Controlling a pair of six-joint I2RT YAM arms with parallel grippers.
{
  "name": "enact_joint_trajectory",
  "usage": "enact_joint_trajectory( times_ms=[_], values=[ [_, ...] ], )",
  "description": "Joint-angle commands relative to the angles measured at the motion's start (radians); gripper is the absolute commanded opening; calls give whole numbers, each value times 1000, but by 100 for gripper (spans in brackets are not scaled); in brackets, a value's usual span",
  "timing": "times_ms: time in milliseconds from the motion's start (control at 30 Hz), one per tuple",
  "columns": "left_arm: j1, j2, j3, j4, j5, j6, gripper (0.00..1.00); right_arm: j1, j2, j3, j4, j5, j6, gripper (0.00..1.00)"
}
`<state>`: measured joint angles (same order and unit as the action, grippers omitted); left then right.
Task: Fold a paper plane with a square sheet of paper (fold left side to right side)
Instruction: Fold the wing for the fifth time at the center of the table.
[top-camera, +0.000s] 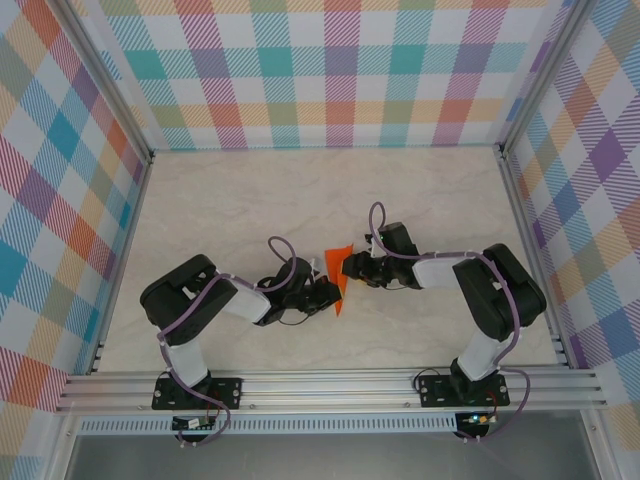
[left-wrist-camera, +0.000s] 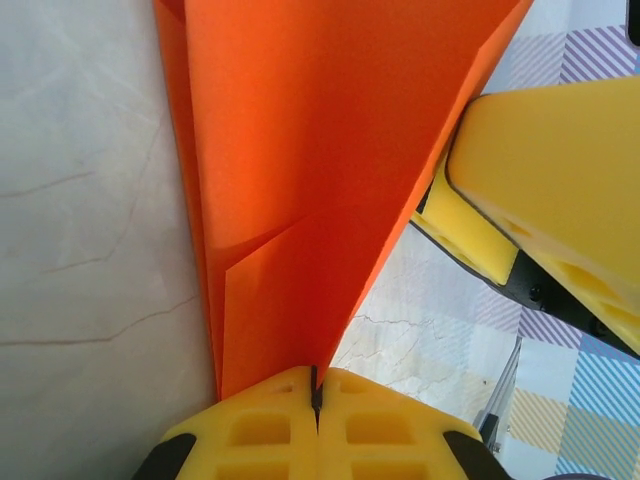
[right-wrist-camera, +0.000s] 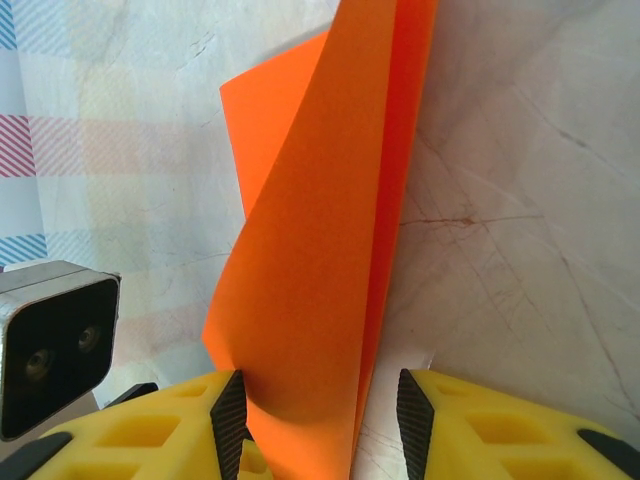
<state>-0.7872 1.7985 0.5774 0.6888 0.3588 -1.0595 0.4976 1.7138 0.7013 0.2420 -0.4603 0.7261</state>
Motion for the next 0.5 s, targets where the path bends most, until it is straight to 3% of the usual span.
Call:
enact_joint_trajectory(
  times_ms=[0,467],
  values=[
    [18,3,-11,49,11,-15,0,11,24,6,-6,28,-4,47],
    [20,-85,-11,-6,4,0,0,9,-114,-31,-17,46,-32,47]
  ],
)
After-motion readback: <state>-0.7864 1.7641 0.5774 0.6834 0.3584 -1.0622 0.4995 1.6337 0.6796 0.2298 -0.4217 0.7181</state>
